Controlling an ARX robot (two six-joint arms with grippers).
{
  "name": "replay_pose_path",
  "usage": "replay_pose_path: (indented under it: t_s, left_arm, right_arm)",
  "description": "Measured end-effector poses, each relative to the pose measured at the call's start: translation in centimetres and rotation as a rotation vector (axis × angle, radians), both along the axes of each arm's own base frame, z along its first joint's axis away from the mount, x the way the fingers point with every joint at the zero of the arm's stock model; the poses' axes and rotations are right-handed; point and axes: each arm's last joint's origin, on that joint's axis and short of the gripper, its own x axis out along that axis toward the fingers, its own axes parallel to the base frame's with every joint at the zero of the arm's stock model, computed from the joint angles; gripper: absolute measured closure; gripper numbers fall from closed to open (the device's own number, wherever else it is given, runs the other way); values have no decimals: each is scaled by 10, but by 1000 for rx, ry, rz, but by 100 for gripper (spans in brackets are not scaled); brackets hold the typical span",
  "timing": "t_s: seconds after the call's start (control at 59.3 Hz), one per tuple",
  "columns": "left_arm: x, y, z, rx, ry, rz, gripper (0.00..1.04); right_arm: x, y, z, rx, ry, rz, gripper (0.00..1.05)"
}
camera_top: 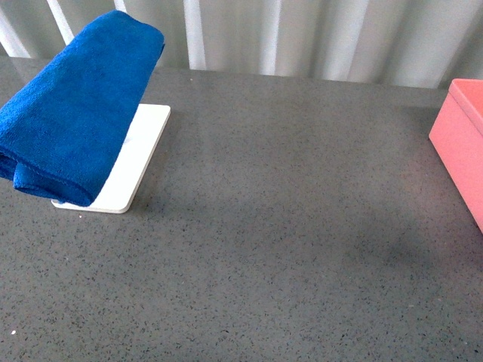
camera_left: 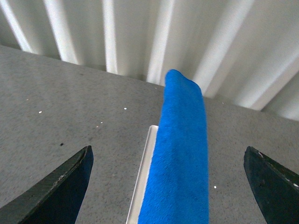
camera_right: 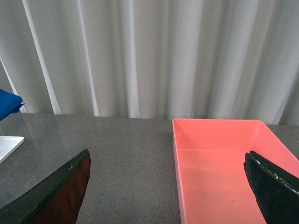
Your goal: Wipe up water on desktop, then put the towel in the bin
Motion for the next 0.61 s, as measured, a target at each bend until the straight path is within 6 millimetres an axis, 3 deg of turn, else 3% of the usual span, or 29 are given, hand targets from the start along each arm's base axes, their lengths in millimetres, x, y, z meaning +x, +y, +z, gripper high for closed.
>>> replay_pose_path:
  t_s: [0.169,0.27,0.421,0.607]
  left_arm:
    - [53,-16,8,128,99,-131,7]
    - [75,-25,4,189,153,-169,7]
    - [101,-39,-22,259,282,-222,7]
    - [116,-46,-49,251,376,-227,7]
  right_arm:
    - [0,0,0,0,0,0,7]
    - [0,0,0,0,0,0,7]
    - [0,0,0,0,0,0,7]
    - [0,0,0,0,0,0,7]
